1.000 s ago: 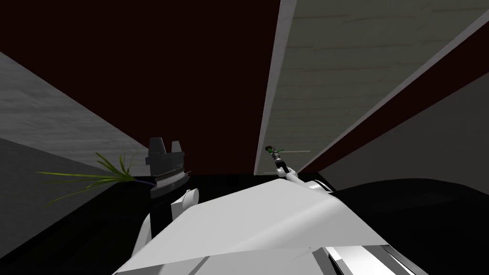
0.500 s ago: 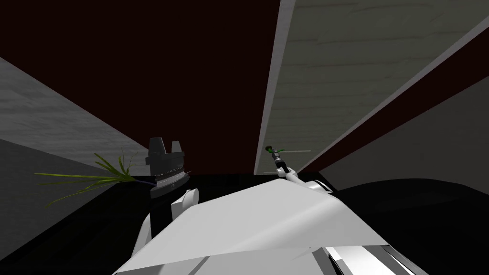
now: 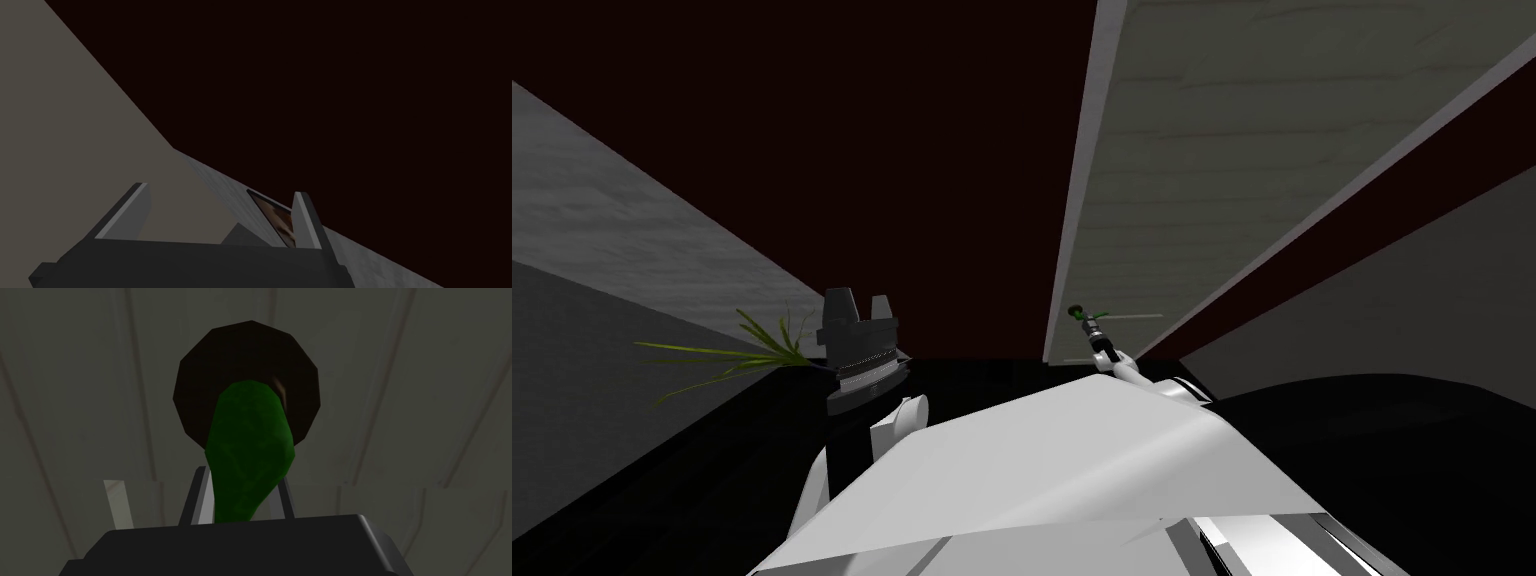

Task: Pull the door open

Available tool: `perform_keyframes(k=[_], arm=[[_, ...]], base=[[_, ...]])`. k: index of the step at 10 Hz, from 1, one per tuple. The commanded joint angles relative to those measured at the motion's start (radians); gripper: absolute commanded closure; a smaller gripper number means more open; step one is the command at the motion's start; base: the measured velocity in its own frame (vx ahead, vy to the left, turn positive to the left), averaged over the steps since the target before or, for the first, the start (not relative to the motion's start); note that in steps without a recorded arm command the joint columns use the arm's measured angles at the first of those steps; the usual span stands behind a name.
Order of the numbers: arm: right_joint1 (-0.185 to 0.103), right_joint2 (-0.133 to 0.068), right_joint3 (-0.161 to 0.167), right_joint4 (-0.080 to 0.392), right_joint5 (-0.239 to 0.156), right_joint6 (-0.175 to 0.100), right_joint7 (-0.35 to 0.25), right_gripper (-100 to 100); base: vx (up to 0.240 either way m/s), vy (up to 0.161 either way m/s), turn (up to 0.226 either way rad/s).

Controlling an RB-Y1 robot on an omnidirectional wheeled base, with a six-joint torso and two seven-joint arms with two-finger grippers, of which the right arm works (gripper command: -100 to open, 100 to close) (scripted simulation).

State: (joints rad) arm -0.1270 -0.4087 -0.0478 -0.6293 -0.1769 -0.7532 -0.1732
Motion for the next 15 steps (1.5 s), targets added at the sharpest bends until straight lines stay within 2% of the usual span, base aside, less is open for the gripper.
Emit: perform_keyframes(k=[1,6,7,8,9,10,15], arm=[[0.007,-0.005,0.019,-0.002,0.009,-0.012,-0.017,100],[0.03,-0.037,0.069,-0.016,0.031,-0.039,-0.072,100],[0.033,-0.042,0.075,-0.017,0.034,-0.042,-0.079,100],[0.033,-0.037,0.07,-0.018,0.032,-0.036,-0.074,100],[0.047,-0.05,0.09,-0.022,0.039,-0.054,-0.095,100],[0.05,-0.054,0.095,-0.023,0.041,-0.059,-0.1,100],[0.091,-0.103,0.156,-0.042,0.065,-0.123,-0.167,100]], base=[[-0.179,-0.07,0.118],[-0.202,-0.067,0.099],[-0.198,-0.036,0.092],[-0.085,-0.005,0.014],[-0.157,-0.043,0.112],[-0.209,-0.056,0.097],[-0.231,-0.084,0.105]])
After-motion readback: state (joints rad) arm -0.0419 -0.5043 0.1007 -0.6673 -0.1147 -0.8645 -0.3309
